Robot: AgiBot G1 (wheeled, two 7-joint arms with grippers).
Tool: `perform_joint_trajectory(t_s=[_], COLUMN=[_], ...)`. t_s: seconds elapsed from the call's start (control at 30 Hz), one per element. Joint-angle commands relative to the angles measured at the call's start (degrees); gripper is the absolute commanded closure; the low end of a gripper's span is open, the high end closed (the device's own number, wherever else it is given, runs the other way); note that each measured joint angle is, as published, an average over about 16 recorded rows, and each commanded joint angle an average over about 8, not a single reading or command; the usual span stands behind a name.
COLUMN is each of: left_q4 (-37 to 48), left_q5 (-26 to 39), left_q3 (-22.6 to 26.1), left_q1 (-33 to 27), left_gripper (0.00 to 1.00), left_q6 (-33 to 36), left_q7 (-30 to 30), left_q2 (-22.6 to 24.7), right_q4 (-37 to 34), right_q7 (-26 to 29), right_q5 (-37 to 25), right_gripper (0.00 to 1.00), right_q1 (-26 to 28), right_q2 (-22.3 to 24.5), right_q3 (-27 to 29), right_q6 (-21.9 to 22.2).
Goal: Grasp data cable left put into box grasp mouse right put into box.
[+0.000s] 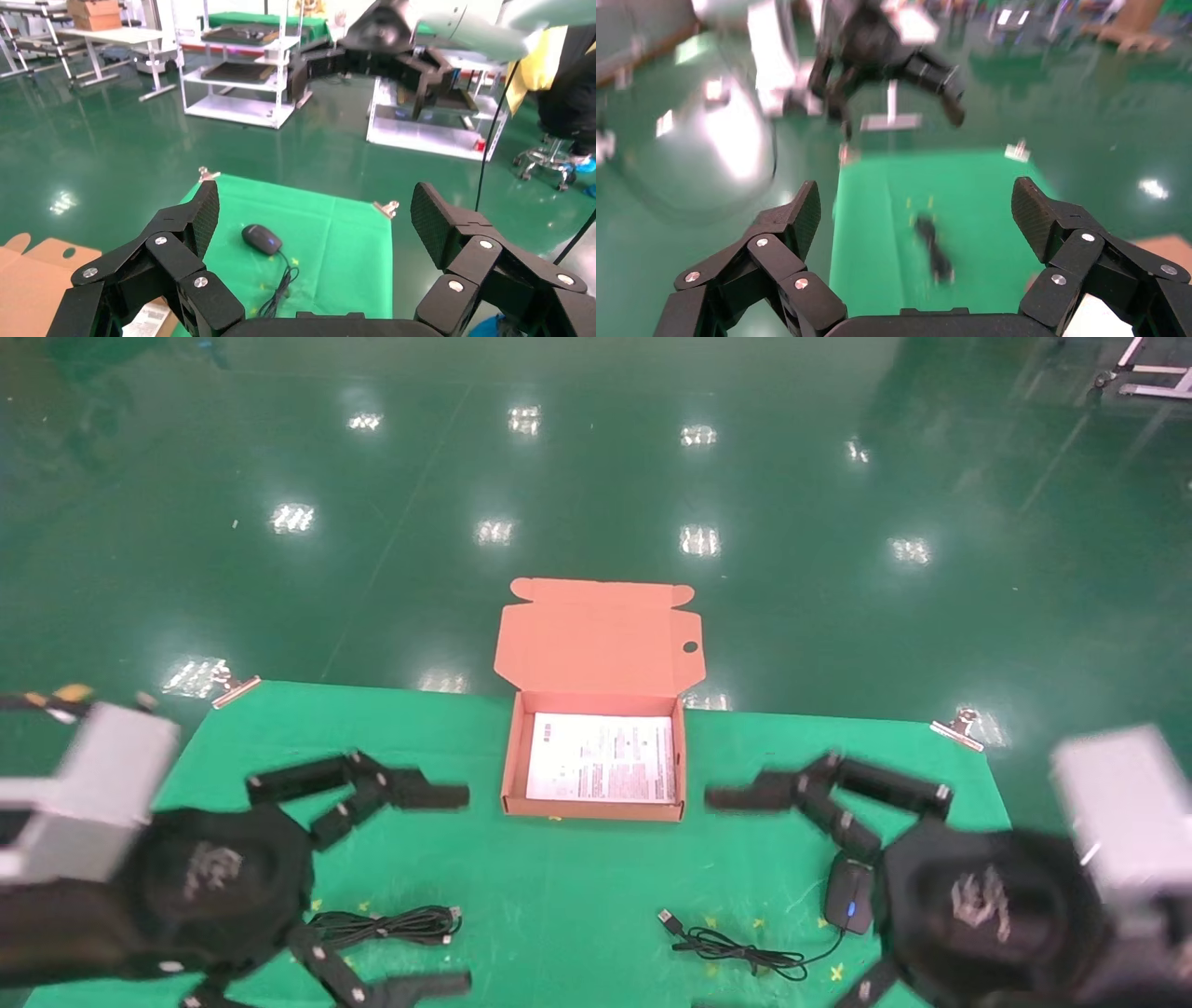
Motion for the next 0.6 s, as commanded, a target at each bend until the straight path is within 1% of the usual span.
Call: perform_joint_trajectory(t_s=[0.03,0.17,0.3,0.47,0.6], left_q4=[0.44,1.3,1.98,3.57,5.6], left_q5=[2.17,9.75,18.72,31.44,41.19], left_q3=[1.22,5.79,11.45,19.32,24.19], left_q1=[-1.42,-5.52,-10.06,-16.04,-19.33], left_gripper=[0.0,0.0,0.0,0.0,0.0], left_q6=[0.59,2.1,2.83,2.5,0.86], left_q7=[-0.59,-1.65,-1.31,1.73,4.71], left_q2=[0.42,2.08,4.25,8.28,11.82], right_q4=[0.61,1.75,2.19,2.24,2.24], right_q7=[-0.02,-1.88,-4.77,-7.33,-8.11], right_q5=[-1.47,-11.06,-21.3,-32.89,-39.69], right_gripper=[0.0,0.0,0.0,0.0,0.0], right_q1=[0.64,6.72,13.87,21.59,24.65], right_q2=[0.53,0.7,-0.38,-3.03,-5.14], right_q3=[-0.22,-6.06,-15.62,-28.63,-35.1], right_q6=[-0.53,-2.57,-3.45,-3.0,-1.73])
